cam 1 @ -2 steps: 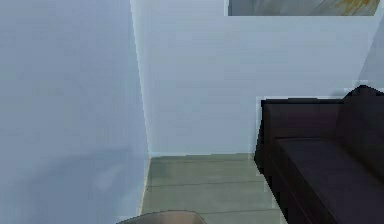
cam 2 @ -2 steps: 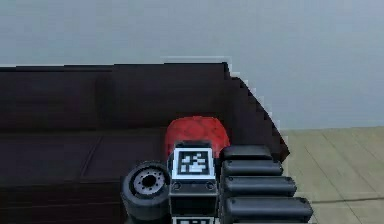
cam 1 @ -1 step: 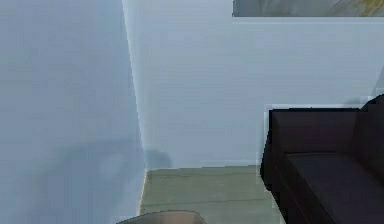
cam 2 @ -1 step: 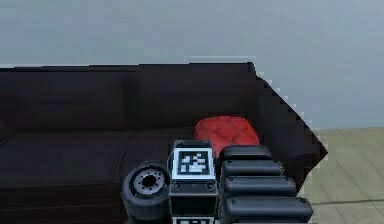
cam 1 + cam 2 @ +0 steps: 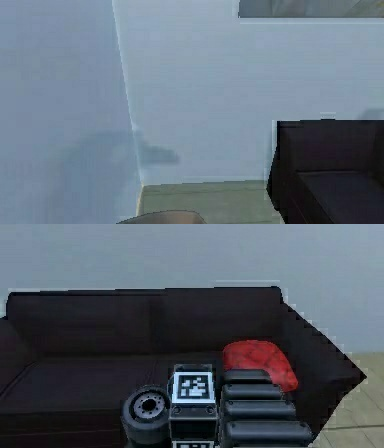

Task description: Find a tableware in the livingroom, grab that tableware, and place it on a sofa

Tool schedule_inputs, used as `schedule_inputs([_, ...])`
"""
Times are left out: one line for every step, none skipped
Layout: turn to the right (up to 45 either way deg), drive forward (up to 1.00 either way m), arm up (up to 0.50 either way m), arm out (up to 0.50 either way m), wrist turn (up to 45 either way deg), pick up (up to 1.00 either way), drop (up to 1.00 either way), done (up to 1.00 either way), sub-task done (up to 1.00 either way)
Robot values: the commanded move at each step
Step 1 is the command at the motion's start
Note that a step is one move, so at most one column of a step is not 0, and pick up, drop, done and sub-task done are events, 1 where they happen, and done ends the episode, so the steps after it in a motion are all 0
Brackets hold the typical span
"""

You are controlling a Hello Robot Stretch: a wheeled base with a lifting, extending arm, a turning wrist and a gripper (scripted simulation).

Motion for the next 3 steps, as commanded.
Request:
schedule_inputs([45.0,0.0,0.0,0.0,0.0,0.0,0.0,0.0,0.0])
schedule_inputs([21.0,0.0,0.0,0.0,0.0,0.0,0.0,0.0,0.0])
schedule_inputs([0.0,0.35,0.0,0.0,0.0,0.0,0.0,0.0,0.0])
